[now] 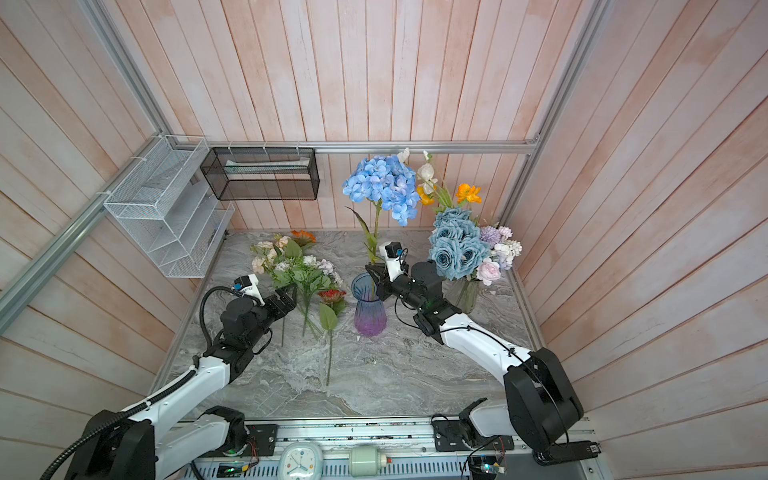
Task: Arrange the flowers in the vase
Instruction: 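Lower the hydrangea into the blue-purple vase with right gripper while left lowers, then grasp the white flower bunch stems with the left gripper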
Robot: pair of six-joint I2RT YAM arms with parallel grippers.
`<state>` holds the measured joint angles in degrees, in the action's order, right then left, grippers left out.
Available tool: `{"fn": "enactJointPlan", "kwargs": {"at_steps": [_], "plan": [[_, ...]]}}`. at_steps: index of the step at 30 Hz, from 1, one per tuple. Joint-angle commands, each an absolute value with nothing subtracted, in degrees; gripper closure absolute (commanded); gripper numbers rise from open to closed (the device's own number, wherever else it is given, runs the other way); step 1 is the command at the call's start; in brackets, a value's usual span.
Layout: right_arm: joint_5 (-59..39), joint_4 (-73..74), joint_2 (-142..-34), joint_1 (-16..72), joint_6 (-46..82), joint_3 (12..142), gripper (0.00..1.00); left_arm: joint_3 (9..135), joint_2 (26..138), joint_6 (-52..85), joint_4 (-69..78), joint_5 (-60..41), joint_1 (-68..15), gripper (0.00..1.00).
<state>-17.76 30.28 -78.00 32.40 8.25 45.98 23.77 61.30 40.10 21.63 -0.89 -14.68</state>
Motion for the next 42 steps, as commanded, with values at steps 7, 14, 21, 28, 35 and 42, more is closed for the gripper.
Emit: {"fn": "enactJointPlan", "kwargs": {"at_steps": [7,14,21,28,35,42], "plan": [[-15.48,28.62,-77.31,32.51,8.34,44.71,0.71,25.98,57.7,37.2,15.17,5.81,-12.74,0.0],[-14.79,22.19,-72.98,32.48,9.23,44.7,0.58,25.06,53.35,39.46,11.19,2.4,-5.24,0.0],[-13.13,16.21,-65.7,32.43,8.47,43.42,0.47,22.33,53.13,43.3,11.34,-3.11,-0.67,0.01],[-14.32,9.86,-58.54,32.39,8.42,42.5,0.46,22.66,57.29,41.66,13.83,-14.02,-0.69,0.21],[-23.44,15.3,-51.69,32.49,14.27,38.94,0.46,24.42,63.04,36.57,9.76,-14.41,-7.1,0.28],[-27.59,23.86,-53.23,33.45,20.15,37.41,0.46,25.72,70.87,34.37,9.29,-11.91,-12.12,0.48]]}}
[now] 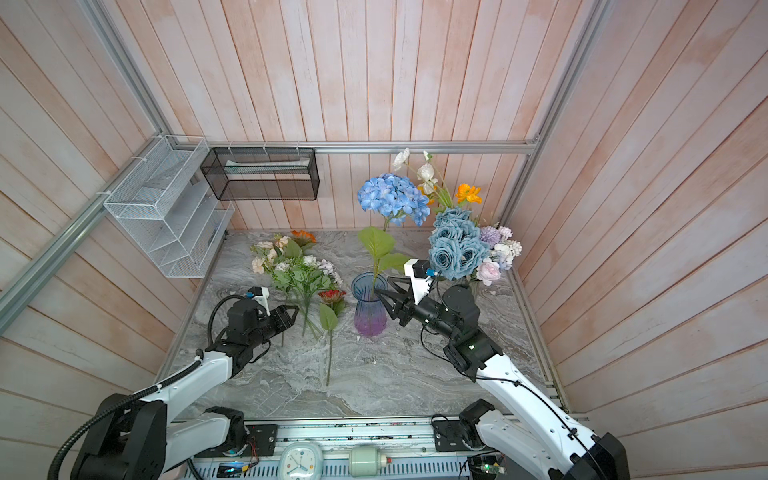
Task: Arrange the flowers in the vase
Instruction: 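Grasp the white flower bunch stems with the left gripper, then lift the white flower bunch with the left gripper toward the vase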
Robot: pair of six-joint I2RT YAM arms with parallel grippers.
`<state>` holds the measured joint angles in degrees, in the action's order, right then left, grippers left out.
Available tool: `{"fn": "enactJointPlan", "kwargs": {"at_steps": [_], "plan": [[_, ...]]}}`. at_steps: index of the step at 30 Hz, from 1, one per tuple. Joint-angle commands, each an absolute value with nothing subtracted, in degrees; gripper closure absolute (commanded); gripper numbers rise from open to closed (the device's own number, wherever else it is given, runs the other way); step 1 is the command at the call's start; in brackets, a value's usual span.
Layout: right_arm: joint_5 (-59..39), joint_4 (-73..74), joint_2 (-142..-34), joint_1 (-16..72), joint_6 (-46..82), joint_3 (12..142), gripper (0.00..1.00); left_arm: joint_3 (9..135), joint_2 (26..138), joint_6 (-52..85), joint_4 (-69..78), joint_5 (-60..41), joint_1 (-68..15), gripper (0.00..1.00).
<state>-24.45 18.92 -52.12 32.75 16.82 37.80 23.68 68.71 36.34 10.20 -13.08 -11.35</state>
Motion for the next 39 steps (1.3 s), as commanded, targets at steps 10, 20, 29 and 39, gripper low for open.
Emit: {"fn": "enactJointPlan", "kwargs": {"at_steps": [10,20,29,39], "plan": [[-27.94,27.29,-61.17,35.62,19.95,40.29,0.46,30.8,78.24,30.16,3.14,-4.73,-18.6,0.62],[-28.13,29.5,-62.08,35.74,20.01,41.02,0.47,36.24,83.64,27.58,4.61,-1.41,-20.27,0.66],[-26.55,28.01,-59.97,35.79,19.05,40.25,0.47,43.05,93.14,24.55,4.69,1.78,-20.5,0.76],[-25.91,27.69,-60.23,35.8,17.83,40.58,0.47,41.47,93.07,24.89,3.38,3.6,-20.91,0.76]]}}
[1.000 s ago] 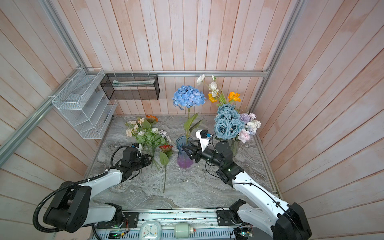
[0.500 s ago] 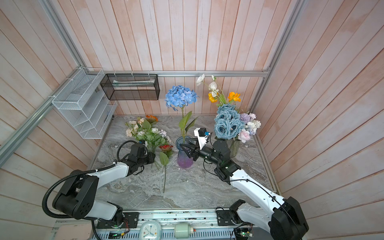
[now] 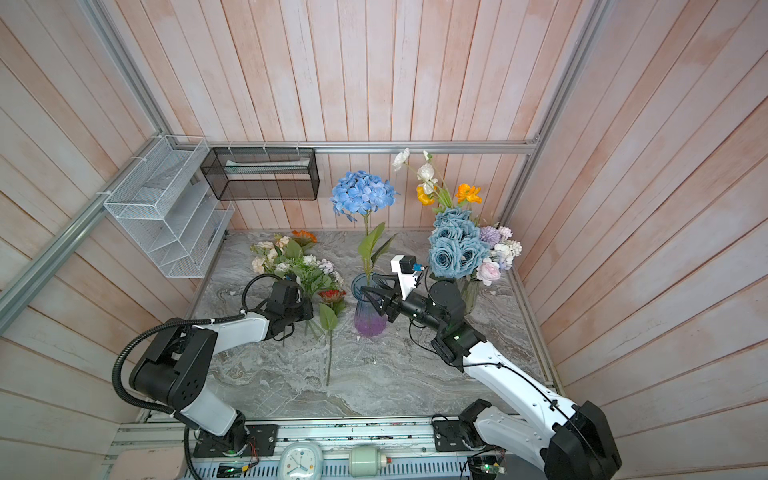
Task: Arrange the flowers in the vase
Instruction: 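Lift the white flower bunch with the left gripper toward the vase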
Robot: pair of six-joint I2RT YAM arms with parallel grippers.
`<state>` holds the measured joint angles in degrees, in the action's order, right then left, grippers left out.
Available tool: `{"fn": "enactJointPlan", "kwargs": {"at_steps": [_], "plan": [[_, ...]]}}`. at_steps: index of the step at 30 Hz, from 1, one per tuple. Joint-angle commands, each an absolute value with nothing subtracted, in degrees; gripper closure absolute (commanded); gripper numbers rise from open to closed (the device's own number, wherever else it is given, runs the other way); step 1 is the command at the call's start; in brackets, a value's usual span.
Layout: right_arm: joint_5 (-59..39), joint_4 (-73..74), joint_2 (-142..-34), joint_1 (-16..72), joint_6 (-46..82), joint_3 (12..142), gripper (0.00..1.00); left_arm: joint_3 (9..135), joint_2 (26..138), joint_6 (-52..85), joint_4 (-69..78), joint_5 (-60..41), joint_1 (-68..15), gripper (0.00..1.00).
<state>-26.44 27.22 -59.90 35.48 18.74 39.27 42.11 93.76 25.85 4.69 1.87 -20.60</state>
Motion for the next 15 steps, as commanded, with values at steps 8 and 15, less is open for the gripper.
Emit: {"fn": "enactJointPlan", "kwargs": {"at_steps": [8,15], "plan": [[-26.42,27.75,-61.26,35.78,17.61,41.64,0.47,42.12,94.31,24.35,2.37,3.4,-21.27,0.72],[-26.16,27.69,-60.69,35.82,17.67,41.46,0.47,40.71,96.35,25.7,2.17,3.25,-22.15,0.74]]}}
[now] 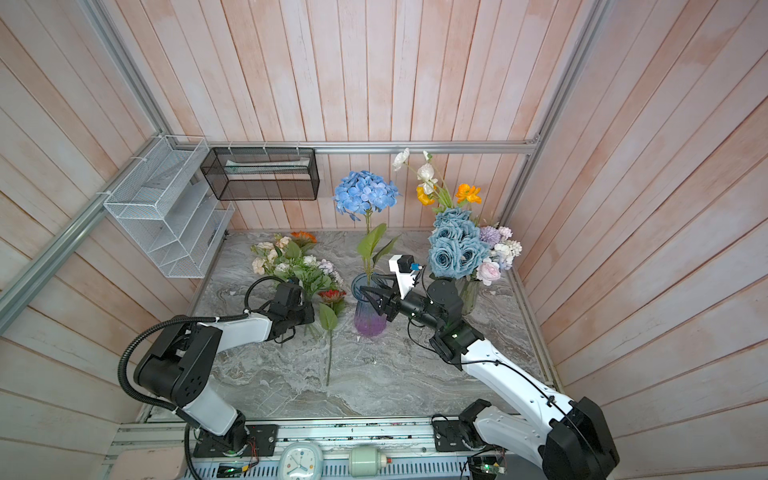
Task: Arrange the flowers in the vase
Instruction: 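Lift the white flower bunch with the left gripper toward the vase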
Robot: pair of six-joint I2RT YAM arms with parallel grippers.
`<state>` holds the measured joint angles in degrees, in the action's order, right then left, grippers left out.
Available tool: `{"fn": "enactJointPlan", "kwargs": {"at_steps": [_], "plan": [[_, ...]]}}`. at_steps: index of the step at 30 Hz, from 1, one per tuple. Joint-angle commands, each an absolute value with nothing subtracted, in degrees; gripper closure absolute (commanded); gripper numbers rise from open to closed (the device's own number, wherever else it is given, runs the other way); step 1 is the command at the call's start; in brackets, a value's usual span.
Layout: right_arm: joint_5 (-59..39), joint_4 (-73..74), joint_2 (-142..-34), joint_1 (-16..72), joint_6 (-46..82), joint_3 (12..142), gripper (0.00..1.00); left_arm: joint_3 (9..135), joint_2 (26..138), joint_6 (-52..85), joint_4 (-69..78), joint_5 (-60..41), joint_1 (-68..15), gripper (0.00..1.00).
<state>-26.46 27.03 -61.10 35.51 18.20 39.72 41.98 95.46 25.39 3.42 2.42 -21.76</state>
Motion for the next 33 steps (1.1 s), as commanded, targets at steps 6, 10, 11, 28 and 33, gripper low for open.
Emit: {"fn": "enactJointPlan", "kwargs": {"at_steps": [6,10,11,28,33], "plan": [[-25.97,28.07,-60.13,35.82,17.62,41.22,0.47,40.05,95.07,25.84,2.71,2.92,-22.15,0.94],[-25.63,27.89,-59.44,35.78,17.45,41.39,0.47,40.34,92.45,25.59,3.44,2.59,-22.14,1.0],[-25.58,28.02,-59.32,35.8,17.39,41.48,0.47,40.34,91.56,25.44,3.72,2.51,-22.15,1.0],[-25.92,29.57,-62.62,38.8,15.54,46.32,0.47,35.0,66.02,24.54,16.24,-3.32,-22.15,1.0],[-27.08,30.04,-67.59,41.35,15.59,50.07,0.47,31.86,57.99,23.77,25.78,-9.71,-22.15,1.0]]}}
